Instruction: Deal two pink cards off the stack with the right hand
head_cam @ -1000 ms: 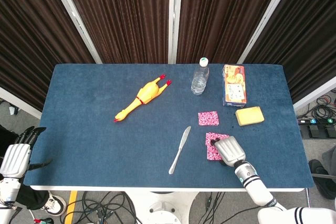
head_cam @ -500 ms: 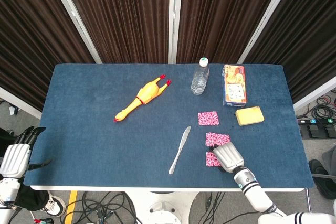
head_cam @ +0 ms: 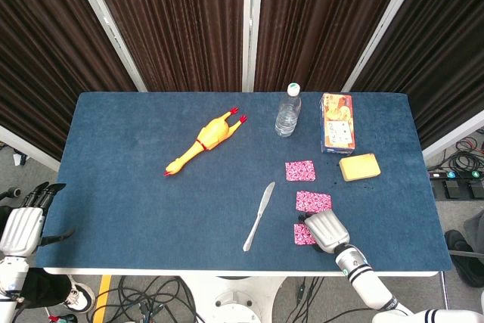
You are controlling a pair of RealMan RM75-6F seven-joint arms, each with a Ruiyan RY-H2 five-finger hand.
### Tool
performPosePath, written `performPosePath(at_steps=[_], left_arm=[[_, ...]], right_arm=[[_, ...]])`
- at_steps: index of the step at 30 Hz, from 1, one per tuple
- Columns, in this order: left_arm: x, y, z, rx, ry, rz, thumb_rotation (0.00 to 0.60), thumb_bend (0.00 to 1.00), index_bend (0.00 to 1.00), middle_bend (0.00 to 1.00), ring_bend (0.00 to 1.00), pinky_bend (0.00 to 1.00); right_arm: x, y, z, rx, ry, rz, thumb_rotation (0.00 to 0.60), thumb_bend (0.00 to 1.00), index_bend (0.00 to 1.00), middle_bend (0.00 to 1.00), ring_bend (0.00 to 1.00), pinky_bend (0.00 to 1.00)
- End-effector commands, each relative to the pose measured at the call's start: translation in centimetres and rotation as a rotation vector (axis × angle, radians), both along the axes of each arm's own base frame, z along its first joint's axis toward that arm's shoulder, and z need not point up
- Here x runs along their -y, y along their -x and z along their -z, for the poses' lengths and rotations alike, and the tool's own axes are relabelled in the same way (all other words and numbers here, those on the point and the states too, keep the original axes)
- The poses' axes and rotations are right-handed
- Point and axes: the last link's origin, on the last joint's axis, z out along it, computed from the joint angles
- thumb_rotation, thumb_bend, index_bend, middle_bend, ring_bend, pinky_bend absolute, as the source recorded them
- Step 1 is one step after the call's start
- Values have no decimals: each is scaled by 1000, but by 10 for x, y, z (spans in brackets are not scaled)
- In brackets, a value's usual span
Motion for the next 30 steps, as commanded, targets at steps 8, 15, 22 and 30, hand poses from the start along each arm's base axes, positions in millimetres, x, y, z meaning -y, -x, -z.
performPosePath(at_steps=[8, 15, 22, 30], left_arm=[[0, 0, -1, 1, -2, -1, 600, 31, 145, 154, 64, 181], [-1, 0, -2, 0, -4, 1, 600, 31, 145, 154, 64, 181], [0, -1, -2, 0, -7, 5, 600, 31, 145, 154, 64, 180], [-1, -4, -1, -4, -3, 12, 600, 31, 145, 155, 64, 181]], right_arm=[[1, -3, -4, 6, -24, -5, 600, 67, 213, 259, 805, 911], [1, -12, -22, 41, 28, -23, 600, 63, 208, 255, 805, 910], [6, -10, -77, 163, 245, -44, 600, 63, 207, 282, 804, 911], [8, 57, -132, 214, 450, -24, 600, 70, 122, 151, 218, 222]])
